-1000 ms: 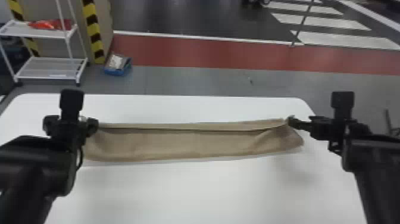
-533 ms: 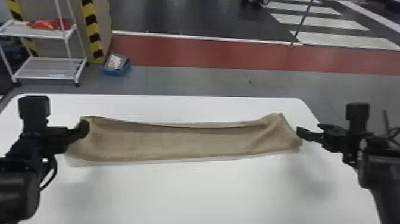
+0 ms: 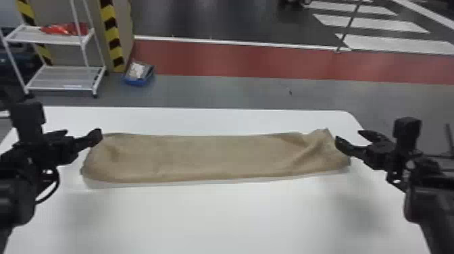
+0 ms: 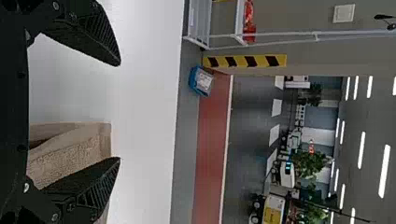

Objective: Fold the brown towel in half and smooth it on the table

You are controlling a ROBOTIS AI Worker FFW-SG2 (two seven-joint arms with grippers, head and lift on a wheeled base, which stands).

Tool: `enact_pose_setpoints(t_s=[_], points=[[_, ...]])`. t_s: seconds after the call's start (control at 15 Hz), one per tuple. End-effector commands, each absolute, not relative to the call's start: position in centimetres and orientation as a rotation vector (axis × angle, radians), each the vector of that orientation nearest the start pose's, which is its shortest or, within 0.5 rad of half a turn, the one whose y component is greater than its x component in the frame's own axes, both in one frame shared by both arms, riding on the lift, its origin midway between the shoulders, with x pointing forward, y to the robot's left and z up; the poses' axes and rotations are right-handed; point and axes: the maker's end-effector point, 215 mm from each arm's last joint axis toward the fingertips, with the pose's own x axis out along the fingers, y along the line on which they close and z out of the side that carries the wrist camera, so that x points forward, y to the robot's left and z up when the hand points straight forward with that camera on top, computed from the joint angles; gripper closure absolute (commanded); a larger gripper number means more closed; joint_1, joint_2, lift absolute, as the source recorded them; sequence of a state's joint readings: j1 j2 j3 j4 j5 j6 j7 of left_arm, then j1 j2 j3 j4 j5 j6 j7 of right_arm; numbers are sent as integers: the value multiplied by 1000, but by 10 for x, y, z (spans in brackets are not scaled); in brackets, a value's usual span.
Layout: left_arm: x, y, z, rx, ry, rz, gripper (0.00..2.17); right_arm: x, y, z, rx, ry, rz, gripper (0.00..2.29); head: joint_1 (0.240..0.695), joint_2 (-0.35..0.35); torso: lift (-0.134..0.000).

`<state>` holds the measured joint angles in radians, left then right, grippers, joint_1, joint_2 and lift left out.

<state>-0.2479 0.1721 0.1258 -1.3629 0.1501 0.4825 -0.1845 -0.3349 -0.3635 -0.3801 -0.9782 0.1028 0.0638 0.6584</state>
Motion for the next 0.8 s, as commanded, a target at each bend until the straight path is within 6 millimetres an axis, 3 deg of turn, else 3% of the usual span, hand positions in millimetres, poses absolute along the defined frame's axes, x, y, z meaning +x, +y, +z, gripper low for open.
enact_pose_setpoints(t_s=[0.0, 0.4, 0.53, 0.73], points=[[641, 335, -430, -94, 442, -34, 215, 613, -486, -415, -127, 337, 161, 218, 695, -139, -120], [650, 306, -448, -77, 495, -145, 275, 615, -476, -421, -124, 349, 177, 218, 695, -142, -120], [649, 304, -450, -70, 499, -149, 414, 615, -471, -423, -125, 354, 185, 218, 695, -145, -120], [647, 311, -457, -49, 513, -129, 417, 620, -468, -418, -132, 347, 192, 218, 695, -142, -120]])
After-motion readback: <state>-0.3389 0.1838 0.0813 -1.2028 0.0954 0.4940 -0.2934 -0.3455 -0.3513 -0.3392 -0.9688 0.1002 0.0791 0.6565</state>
